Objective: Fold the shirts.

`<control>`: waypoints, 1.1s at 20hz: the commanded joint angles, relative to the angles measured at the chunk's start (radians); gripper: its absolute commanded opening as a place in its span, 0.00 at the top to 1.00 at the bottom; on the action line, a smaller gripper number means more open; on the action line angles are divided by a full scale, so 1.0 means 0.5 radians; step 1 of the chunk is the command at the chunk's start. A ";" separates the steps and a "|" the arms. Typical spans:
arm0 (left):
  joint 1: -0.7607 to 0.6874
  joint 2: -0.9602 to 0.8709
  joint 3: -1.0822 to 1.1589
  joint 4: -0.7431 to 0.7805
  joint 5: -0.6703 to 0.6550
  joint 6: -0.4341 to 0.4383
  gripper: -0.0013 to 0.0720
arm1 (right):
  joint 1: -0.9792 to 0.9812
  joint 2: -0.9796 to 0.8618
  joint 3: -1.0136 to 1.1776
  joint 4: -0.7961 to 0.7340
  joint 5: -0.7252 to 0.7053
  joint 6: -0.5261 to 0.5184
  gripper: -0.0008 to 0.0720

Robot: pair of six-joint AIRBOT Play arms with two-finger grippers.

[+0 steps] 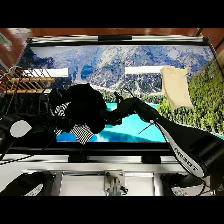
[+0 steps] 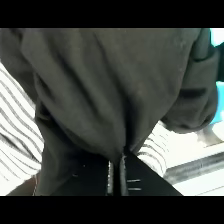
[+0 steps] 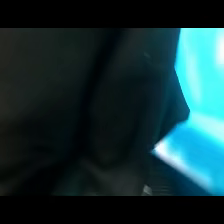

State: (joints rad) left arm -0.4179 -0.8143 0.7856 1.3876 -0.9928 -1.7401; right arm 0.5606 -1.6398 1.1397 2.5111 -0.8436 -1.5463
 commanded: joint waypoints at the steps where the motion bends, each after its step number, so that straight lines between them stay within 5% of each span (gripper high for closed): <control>1: 0.000 0.002 -0.001 0.002 0.102 0.002 0.91 | 0.005 -0.013 0.015 0.048 0.066 0.014 0.85; 5: 0.000 0.011 0.113 0.002 0.092 0.160 0.91 | -0.172 0.256 0.131 -0.229 -0.204 -0.209 0.87; 10: -0.001 0.011 0.931 0.001 0.105 0.311 0.91 | -0.493 0.877 0.583 -0.502 -0.301 -0.462 0.87; 14: -0.005 0.010 1.685 -0.002 0.172 0.308 0.91 | -0.502 1.209 1.021 -0.494 -0.009 -0.495 0.87; 17: -0.005 0.018 1.817 -0.035 0.146 0.309 0.91 | -0.503 1.351 1.155 -0.535 0.000 -0.491 0.87; 22: -0.002 -0.097 1.656 -0.034 -0.239 0.308 0.91 | -0.503 1.339 1.154 -0.720 -0.621 -0.281 0.87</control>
State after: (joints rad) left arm -0.4202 -0.8349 1.6356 1.3720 -1.0149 -1.5879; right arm 0.3107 -0.9741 1.6997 2.2097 -0.9783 -1.7485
